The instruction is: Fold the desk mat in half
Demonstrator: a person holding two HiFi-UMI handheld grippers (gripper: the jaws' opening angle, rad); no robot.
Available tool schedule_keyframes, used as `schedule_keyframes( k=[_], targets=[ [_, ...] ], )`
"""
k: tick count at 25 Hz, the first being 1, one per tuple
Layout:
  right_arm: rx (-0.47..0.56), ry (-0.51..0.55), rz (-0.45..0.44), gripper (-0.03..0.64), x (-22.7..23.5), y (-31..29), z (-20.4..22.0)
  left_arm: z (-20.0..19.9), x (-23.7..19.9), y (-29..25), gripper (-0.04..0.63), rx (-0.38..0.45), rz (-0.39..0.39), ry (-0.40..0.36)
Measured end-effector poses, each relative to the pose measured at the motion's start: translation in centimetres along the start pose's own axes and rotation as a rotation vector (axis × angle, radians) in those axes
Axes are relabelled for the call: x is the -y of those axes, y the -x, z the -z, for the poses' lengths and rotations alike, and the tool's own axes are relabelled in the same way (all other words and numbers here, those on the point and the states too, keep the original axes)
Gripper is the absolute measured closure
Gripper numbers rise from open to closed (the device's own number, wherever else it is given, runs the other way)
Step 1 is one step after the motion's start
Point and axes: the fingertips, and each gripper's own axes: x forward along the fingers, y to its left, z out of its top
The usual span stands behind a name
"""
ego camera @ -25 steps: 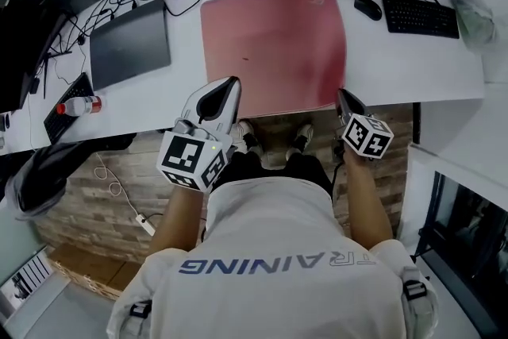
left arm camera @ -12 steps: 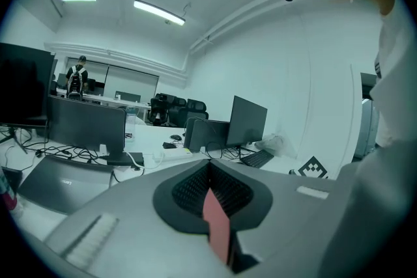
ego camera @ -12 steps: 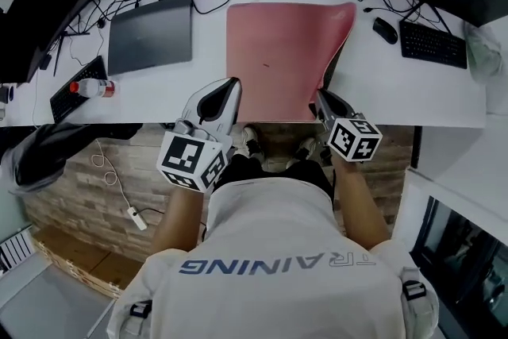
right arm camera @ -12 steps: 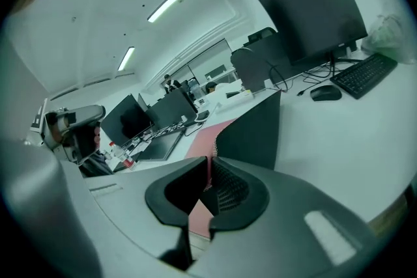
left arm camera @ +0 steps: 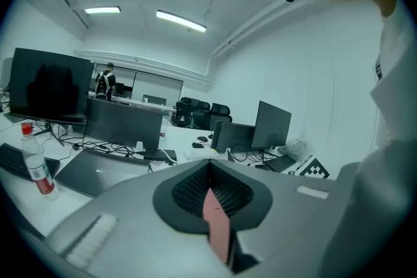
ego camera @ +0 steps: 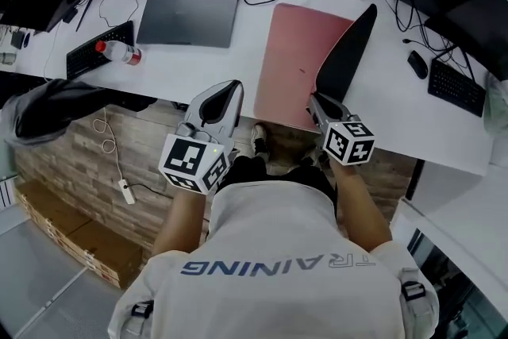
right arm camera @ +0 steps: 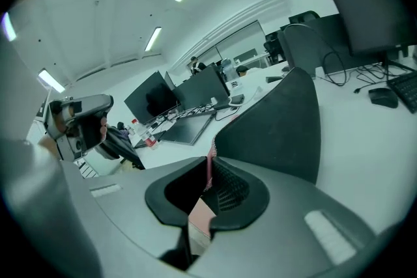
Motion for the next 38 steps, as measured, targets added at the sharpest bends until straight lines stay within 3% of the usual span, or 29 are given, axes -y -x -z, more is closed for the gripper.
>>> schedule_keyframes(
  k=[7, 19, 27, 32, 38],
  targets=[
    [-0.081, 0.080, -0.058, 0.574, -4.2, -3.9, 1.5, 0.5, -3.8, 3.1, 0.592, 0.023, -0.090, 0.038],
    [-0.303, 0.206, -0.142, 0.572, -9.5, -9.4, 7.8, 2.2, -8.5, 7.6, 0.592, 0.032, -0.203, 0.101],
    [-0.369, 0.205, -0.084, 0.561, -9.1, -11.1, 9.8, 2.8, -9.8, 7.8, 0.592, 0.026, -0.200, 0.111],
    [-0.289, 0.205, -0.094, 0.532, -9.6, -10.4, 7.2, 1.6, -9.9, 6.6, 0.592, 0.044, -0.166, 0.103],
    [-0.018, 0.180, -0.066, 0.603, -8.4, -6.2, -1.0, -0.8, -8.0, 4.3, 0.592, 0.092, -0.092, 0.070]
  ],
)
